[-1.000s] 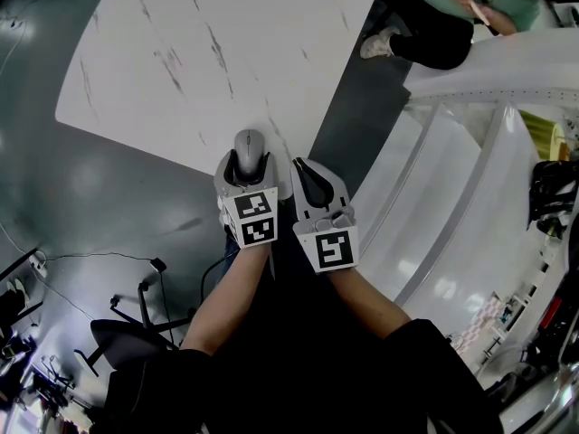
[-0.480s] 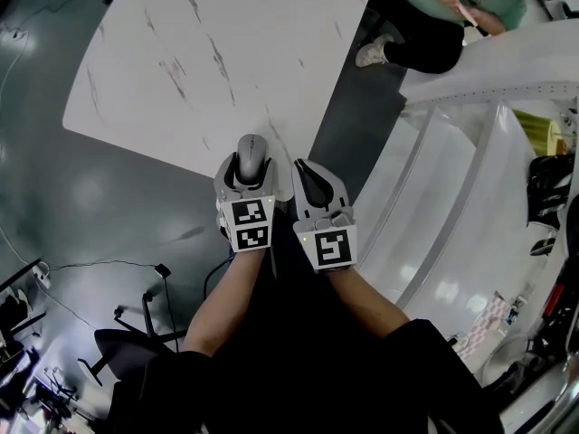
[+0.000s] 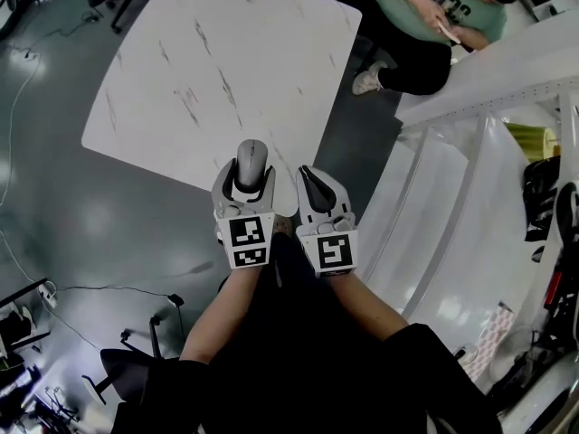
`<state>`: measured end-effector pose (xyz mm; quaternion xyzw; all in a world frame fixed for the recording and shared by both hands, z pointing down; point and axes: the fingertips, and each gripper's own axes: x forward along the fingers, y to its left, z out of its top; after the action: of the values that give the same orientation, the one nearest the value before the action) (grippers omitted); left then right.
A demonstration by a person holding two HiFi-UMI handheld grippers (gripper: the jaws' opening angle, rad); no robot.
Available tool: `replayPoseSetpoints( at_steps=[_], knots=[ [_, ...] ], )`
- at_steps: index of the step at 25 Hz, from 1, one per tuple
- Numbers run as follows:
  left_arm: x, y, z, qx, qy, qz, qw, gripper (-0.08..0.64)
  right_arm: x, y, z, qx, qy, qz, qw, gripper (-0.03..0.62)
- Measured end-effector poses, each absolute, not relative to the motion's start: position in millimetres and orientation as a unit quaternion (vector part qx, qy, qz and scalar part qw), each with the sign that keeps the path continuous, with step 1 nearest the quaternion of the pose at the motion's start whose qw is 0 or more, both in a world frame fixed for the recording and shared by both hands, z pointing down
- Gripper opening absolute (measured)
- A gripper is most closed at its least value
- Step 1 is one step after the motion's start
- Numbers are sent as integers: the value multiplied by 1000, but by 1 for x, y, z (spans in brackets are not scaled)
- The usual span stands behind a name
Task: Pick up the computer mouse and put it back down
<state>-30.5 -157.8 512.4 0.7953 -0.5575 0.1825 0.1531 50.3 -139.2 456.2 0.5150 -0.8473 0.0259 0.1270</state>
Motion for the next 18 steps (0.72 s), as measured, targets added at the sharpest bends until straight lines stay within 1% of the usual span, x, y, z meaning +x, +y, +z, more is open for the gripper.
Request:
replayPoseSetpoints(
  at_steps=[5,11,18],
  knots=[
    [-37,-168,458,807,-563,149,98,304,50,-151,418,528,-843,9,101,21],
    [-42,-168,410,809,-573,108,72,304,60,-148,392,545,-834,-9,87,21],
    [-47,-163,378,811,-577,85,46,304,66,-147,370,554,-829,-24,74,20]
  ],
)
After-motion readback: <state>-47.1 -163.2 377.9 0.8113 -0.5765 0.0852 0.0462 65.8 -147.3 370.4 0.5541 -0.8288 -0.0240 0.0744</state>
